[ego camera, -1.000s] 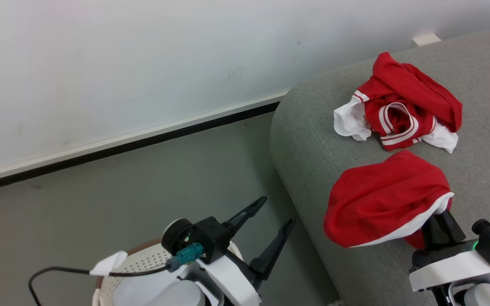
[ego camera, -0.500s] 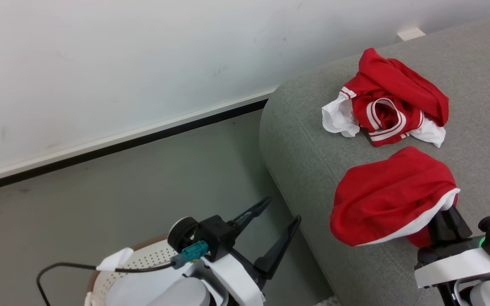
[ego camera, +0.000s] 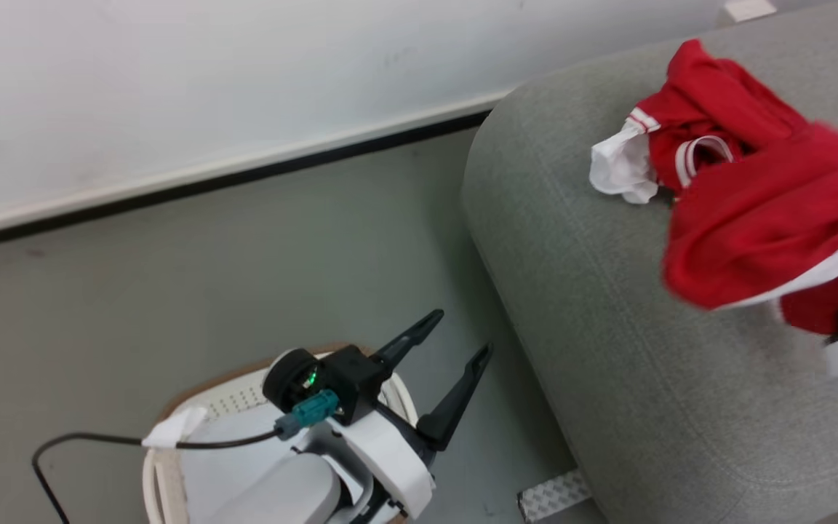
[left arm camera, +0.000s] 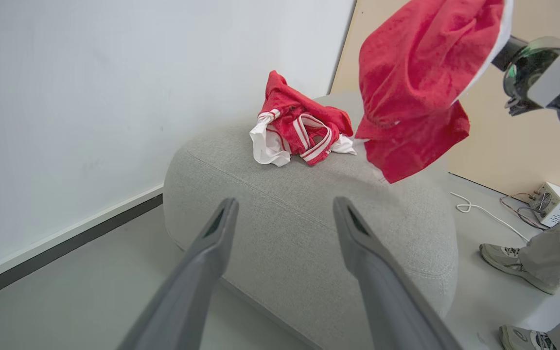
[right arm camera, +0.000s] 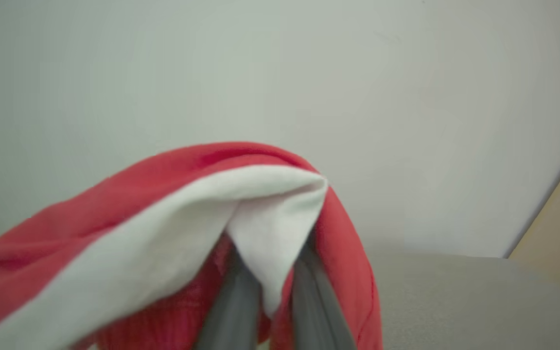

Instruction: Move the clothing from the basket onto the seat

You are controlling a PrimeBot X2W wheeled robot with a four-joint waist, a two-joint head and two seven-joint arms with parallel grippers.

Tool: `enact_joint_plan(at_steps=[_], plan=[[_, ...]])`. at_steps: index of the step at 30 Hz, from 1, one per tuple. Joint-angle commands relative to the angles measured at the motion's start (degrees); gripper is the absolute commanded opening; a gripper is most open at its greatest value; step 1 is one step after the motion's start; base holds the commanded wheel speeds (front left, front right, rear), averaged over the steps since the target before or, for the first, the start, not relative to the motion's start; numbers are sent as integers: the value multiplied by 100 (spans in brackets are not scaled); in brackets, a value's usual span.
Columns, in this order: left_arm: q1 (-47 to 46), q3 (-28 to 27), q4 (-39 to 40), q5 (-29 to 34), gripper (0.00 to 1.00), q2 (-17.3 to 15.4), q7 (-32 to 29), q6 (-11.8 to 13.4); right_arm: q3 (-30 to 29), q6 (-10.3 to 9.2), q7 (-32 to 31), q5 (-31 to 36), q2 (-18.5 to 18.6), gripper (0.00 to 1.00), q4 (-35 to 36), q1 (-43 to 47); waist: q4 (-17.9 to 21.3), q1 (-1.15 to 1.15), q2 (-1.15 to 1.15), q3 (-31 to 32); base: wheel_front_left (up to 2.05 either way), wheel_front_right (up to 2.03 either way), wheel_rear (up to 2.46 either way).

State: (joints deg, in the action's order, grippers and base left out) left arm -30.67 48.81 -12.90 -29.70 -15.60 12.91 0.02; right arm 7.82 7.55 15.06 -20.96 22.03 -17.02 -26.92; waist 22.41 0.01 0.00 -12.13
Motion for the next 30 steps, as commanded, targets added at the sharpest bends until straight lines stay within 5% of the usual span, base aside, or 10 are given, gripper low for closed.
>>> enact_joint_plan(at_steps=[1, 15, 27, 30], plan=[[-76, -13, 54, 73, 100, -102, -27, 2, -105, -13, -58, -15, 259, 0, -143, -257, -133, -1, 0, -278, 0, 0, 0], [-572, -160, 573, 264, 100, -576, -339, 51, -374, -13, -928, -984, 1276, 0, -1712, -1762, -635, -1, 0, -1598, 0, 0, 0], [-844, -151, 689, 327, 100, -564, -323, 71, 105, -13, -3112, -1600, 1584, 0, -3178, -2775, -994, -1, 0, -2212, 0, 0, 0], [-886, -166, 632, 313, 100, -548, -269, 77, 199, -13, -3589, -1692, 1574, 13, -3400, -2888, -1052, -1, 0, -2270, 0, 0, 0]])
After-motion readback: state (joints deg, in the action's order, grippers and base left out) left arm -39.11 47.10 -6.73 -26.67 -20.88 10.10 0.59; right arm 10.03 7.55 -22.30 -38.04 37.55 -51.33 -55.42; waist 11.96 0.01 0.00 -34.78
